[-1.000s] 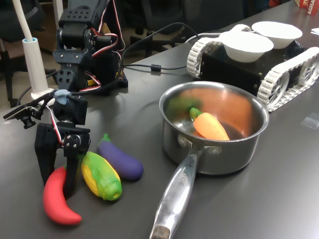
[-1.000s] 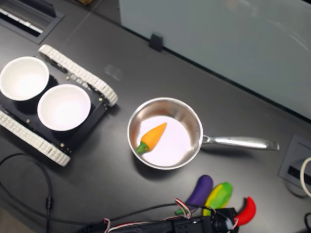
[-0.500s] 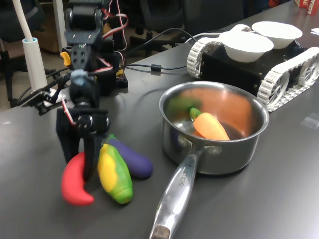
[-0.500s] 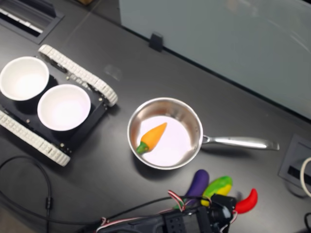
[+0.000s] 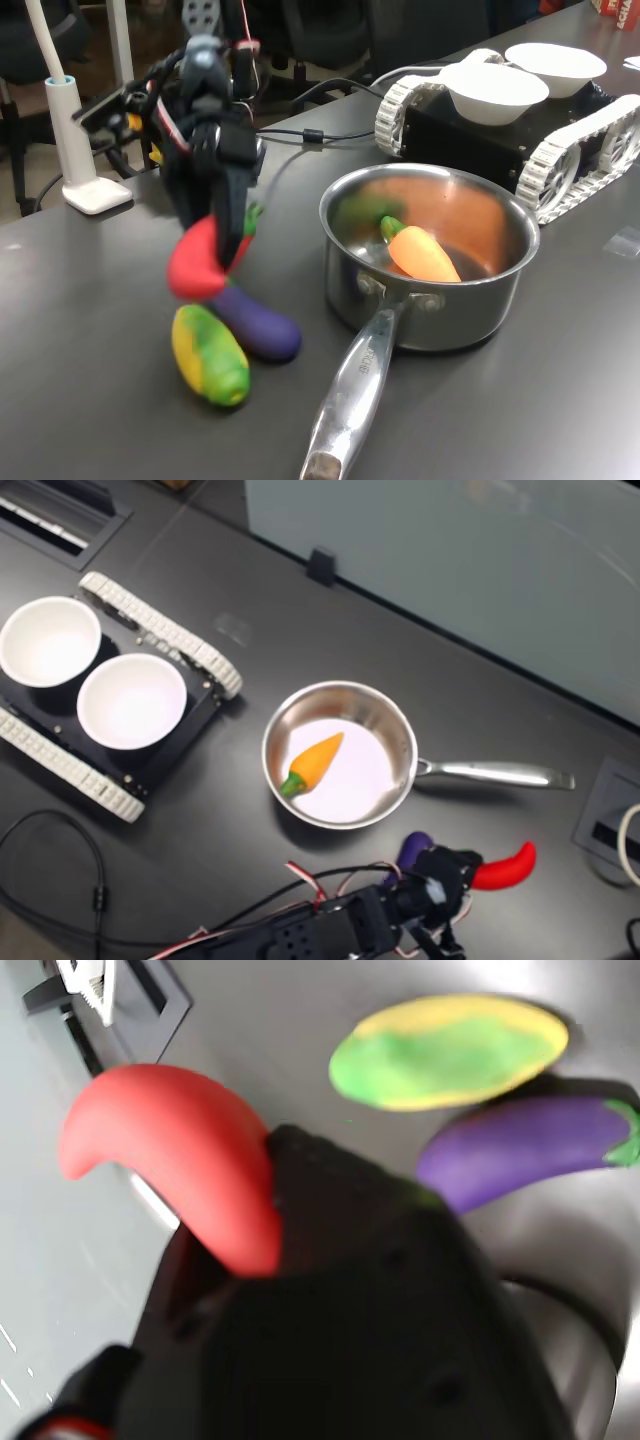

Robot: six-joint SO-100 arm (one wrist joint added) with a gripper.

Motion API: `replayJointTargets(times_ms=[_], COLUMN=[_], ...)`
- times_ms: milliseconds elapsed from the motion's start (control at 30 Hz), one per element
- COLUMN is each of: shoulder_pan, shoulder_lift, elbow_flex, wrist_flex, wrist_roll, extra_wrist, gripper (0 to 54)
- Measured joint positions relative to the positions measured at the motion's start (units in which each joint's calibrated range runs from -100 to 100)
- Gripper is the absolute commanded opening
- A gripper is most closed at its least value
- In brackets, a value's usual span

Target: Pick up the chilli and place them in the pan

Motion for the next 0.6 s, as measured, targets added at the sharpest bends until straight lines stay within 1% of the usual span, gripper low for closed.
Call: replayJointTargets(times_ms=[267,433,600], shoulder_pan=[-5.72,-9.35,-13.86], shoulder_lift=[-8.16,-12.54,-16.41], elbow_flex=[-0.45,-0.45,-0.45], wrist_flex=[3.23,3.4,4.76], wrist_roll=[-7.72,-11.72,-15.34], extra_wrist=[-0.18,-0.18,-0.18], gripper=[0.0,0.0,0.0])
